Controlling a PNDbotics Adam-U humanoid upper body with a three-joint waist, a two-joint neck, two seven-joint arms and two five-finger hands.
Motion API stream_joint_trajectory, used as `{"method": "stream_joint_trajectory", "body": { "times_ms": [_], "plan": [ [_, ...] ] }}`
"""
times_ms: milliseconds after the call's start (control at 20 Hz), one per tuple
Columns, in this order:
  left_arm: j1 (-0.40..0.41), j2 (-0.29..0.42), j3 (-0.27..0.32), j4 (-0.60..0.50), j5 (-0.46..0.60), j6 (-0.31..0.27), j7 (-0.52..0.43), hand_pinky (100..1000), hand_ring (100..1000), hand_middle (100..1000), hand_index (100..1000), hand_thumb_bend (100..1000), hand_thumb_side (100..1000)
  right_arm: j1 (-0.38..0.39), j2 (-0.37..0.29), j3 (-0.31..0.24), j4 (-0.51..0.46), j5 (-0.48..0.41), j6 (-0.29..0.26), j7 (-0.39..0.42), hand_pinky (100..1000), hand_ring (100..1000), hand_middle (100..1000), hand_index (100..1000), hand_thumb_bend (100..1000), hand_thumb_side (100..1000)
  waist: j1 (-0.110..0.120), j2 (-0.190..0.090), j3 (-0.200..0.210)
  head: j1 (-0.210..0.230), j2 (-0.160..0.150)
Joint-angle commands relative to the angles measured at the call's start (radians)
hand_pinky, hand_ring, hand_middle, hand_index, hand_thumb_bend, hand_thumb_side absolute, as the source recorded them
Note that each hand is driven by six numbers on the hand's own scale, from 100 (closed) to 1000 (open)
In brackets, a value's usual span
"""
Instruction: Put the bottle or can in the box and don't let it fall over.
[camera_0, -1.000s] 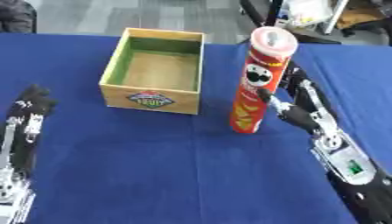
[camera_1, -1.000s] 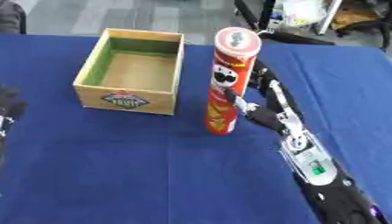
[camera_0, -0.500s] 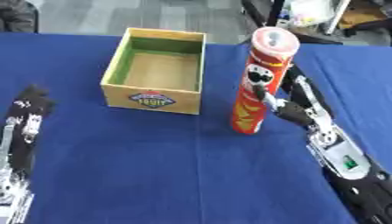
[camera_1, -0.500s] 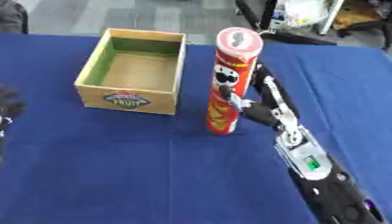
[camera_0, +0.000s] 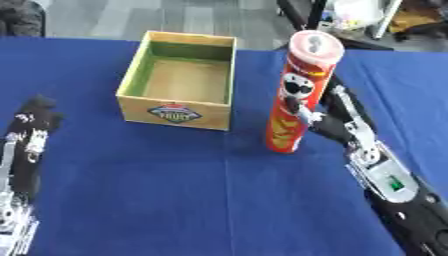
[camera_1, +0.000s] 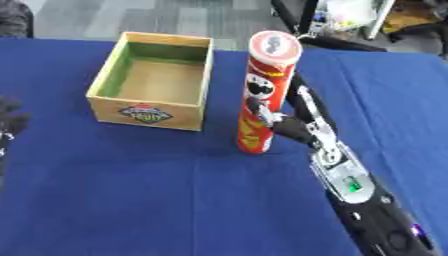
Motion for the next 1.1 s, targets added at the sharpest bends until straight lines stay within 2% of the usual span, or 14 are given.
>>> {"method": "stream_joint_trajectory", "body": {
  "times_ms": [50, 950, 1100],
  "plan": [
    [-0.011, 0.004, 0.0, -0.018, 0.004, -0.002, -0.002, 876, 802, 823, 950, 465, 746, -0.024, -0.006, -0.001, -0.003, -0.01, -0.003, 0.006, 850, 861, 868, 1000, 487, 388, 0.006, -0.01, 0.001, -0.005, -0.011],
    [-0.01, 0.003, -0.001, -0.017, 0.006, -0.002, -0.004, 875, 800, 822, 950, 465, 746, -0.05, 0.014, -0.003, 0.024, -0.021, -0.018, 0.009, 843, 857, 861, 1000, 493, 363, 0.005, -0.011, 0.007, -0.008, -0.008],
    [-0.01, 0.002, -0.001, -0.017, 0.007, -0.001, -0.004, 874, 800, 821, 950, 465, 746, -0.055, 0.018, -0.004, 0.028, -0.023, -0.021, 0.009, 841, 856, 861, 1000, 434, 379, 0.005, -0.012, 0.008, -0.009, -0.007]
  ]
}}
